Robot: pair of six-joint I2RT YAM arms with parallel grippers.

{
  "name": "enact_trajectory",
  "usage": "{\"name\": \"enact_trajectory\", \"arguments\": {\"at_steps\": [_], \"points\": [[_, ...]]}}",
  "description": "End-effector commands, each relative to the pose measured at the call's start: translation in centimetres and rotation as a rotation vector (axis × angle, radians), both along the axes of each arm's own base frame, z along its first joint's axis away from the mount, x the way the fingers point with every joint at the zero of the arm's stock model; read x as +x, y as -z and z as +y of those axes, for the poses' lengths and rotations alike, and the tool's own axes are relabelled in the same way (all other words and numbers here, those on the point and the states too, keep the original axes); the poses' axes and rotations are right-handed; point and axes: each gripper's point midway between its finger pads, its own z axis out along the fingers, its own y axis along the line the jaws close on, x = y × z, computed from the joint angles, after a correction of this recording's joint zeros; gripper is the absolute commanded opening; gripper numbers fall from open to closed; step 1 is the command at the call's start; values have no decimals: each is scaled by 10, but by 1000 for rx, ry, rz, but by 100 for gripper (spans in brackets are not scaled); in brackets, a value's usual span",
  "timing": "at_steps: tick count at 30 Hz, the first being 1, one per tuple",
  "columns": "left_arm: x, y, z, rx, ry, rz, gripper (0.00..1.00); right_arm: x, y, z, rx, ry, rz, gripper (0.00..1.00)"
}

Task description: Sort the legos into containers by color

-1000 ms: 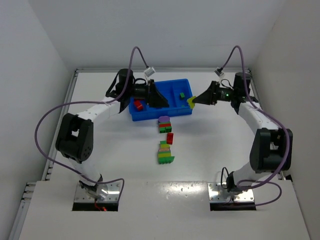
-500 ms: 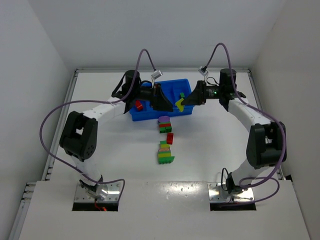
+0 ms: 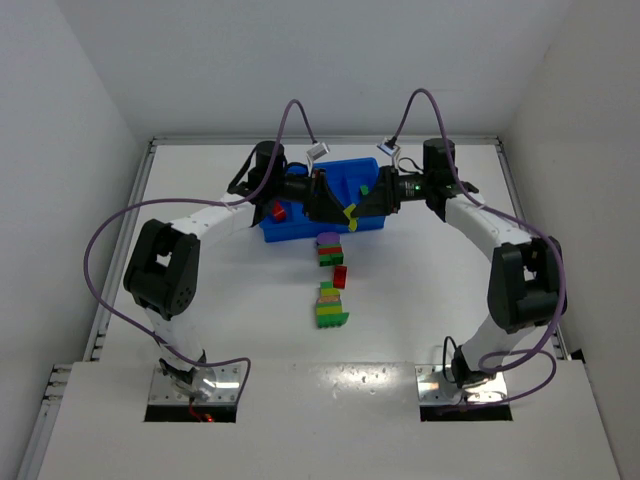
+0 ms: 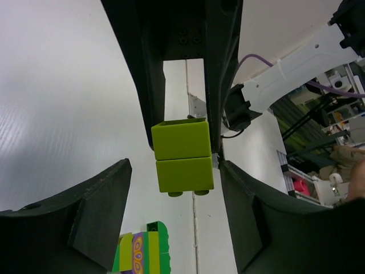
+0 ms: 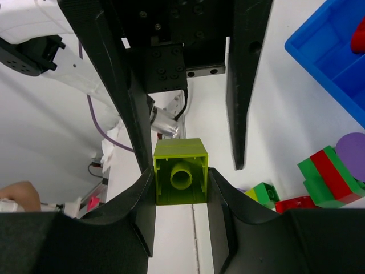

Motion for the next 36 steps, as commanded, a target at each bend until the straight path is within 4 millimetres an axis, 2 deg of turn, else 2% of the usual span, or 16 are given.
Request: {"name": "enact_trajectory", "arguments": {"at_steps": [1,4,9,13,17,20,21,22,23,24,25,26,27,28,32,36], "points": [[-3,-20,-4,-49,54,-98,68,5,-15,2,22,-32,-102,11],[-8,-29,-3,-81,85,-136,48,6,-12,2,12,-25,-105,11],[-21,-21,-7,-83,131,-126,19,15,-14,-4,0,11,-113,11],[-31,-18,-2,-84,153,-120,12,22,-13,-13,-16,55,-118,11],[-35,-8,0,-77,144,-126,11,39,-20,-42,-29,154,-150,11],[-27,4,-1,-37,85,-113,11,51,-27,-63,-45,235,-177,11],[-21,10,-2,-14,53,-122,12,50,-26,-67,-51,252,-169,11],[0,1,-6,7,-31,-172,12,48,-23,-68,-64,263,-182,11],[8,19,-6,62,-76,-148,14,48,-22,-69,-73,274,-196,11],[24,17,-7,120,-119,-170,16,45,-16,-70,-87,282,-184,11],[50,25,-6,191,-221,-186,16,45,-13,-72,-105,303,-192,11],[70,47,-6,262,-274,-158,16,45,-13,-73,-114,311,-210,11],[93,35,-8,287,-346,-188,16,42,-17,-74,-122,318,-223,11],[114,48,2,376,-450,-188,16,43,-14,-74,-133,322,-224,11],[163,65,12,517,-622,-248,18,42,-13,-78,-168,343,-247,11],[189,90,29,641,-772,-251,19,41,-7,-76,-192,344,-249,11]]}}
